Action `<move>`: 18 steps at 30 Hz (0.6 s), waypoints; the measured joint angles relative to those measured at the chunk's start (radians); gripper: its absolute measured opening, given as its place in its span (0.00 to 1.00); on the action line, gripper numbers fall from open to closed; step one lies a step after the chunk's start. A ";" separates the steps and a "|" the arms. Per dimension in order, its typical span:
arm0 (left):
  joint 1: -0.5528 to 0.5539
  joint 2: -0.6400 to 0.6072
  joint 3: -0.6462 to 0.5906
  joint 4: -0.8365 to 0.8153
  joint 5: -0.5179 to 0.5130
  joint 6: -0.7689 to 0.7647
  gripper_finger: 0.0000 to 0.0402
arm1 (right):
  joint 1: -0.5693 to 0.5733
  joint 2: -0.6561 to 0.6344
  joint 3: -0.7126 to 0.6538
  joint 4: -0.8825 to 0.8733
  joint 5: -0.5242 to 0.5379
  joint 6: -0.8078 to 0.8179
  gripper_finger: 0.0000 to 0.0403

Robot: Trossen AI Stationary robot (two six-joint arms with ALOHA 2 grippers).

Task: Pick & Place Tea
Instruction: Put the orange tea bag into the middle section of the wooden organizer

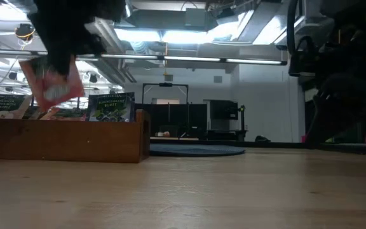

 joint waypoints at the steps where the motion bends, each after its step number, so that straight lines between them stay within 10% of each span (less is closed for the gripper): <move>1: 0.001 0.019 0.000 0.000 0.001 0.021 0.01 | 0.000 0.000 0.000 0.000 0.000 0.000 0.34; 18: 0.020 0.207 0.000 -0.040 -0.024 0.190 0.02 | 0.000 0.000 0.000 -0.012 0.000 0.005 0.34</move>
